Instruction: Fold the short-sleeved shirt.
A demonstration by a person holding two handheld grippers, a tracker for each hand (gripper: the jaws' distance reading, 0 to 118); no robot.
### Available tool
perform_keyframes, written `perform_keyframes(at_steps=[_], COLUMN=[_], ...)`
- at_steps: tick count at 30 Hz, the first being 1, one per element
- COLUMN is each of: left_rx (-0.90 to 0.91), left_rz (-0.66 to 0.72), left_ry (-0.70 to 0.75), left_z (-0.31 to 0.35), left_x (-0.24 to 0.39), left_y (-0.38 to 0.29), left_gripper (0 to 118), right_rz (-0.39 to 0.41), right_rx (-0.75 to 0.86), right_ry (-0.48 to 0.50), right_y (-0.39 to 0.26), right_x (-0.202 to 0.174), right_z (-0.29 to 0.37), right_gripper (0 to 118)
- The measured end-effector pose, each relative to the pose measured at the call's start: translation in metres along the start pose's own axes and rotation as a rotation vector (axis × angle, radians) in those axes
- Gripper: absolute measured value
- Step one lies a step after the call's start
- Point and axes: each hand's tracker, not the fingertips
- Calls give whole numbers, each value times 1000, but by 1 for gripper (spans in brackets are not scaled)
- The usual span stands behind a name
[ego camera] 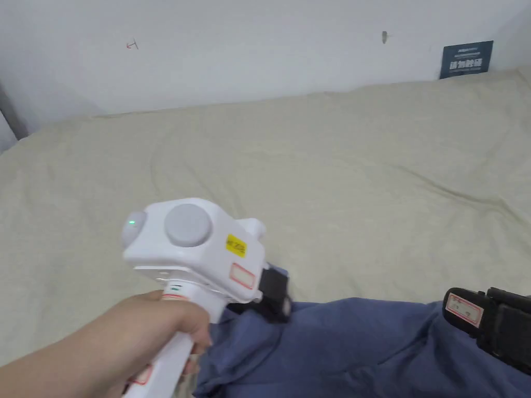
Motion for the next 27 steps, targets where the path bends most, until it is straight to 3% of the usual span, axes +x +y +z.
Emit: perform_keyframes(at_steps=[1, 2, 6, 12, 15, 16, 17, 18, 19, 20, 24, 27], left_rx=[-40, -72, -106, 48, 33, 35, 47, 50, 42, 39, 27, 2], left_rz=[32, 64, 113, 65, 82, 72, 71, 70, 77, 83, 27, -30], left_ry=[-40, -82, -197, -57, 111, 127, 119, 128, 130, 136, 7, 50], left_z=[-16, -29, -40, 22, 38, 38, 36, 33, 25, 15, -15, -39], left_x=[7, 10, 18, 2, -11, -15, -16, -19, -20, -20, -14, 8], left_y=[7, 11, 15, -6, -22, -29, -32, -35, -37, -39, -33, -21], left_gripper=[105, 118, 118, 118, 116, 109, 88, 45, 15, 6, 6, 6], right_rz=[-4, -7, -26, -75, -71, -72, -73, -74, -73, -70, -51, -44], right_rx=[1, 3, 13, 17, 11, 6, 1, -4, -12, -19, -35, -35], right_ry=[-4, -10, -21, 0, 2, 8, 13, 18, 22, 23, 4, -10], right_y=[-1, -1, -2, -2, -3, -4, -6, -7, -8, -9, -10, -8], right_x=[1, 3, 9, 16, 15, 16, 16, 16, 15, 15, 17, 18], right_z=[3, 5, 12, 11, 6, 4, 3, 2, 1, 0, -2, 0], right_gripper=[0, 0, 0, 0, 0, 0, 0, 0, 0, 0, 0, 0])
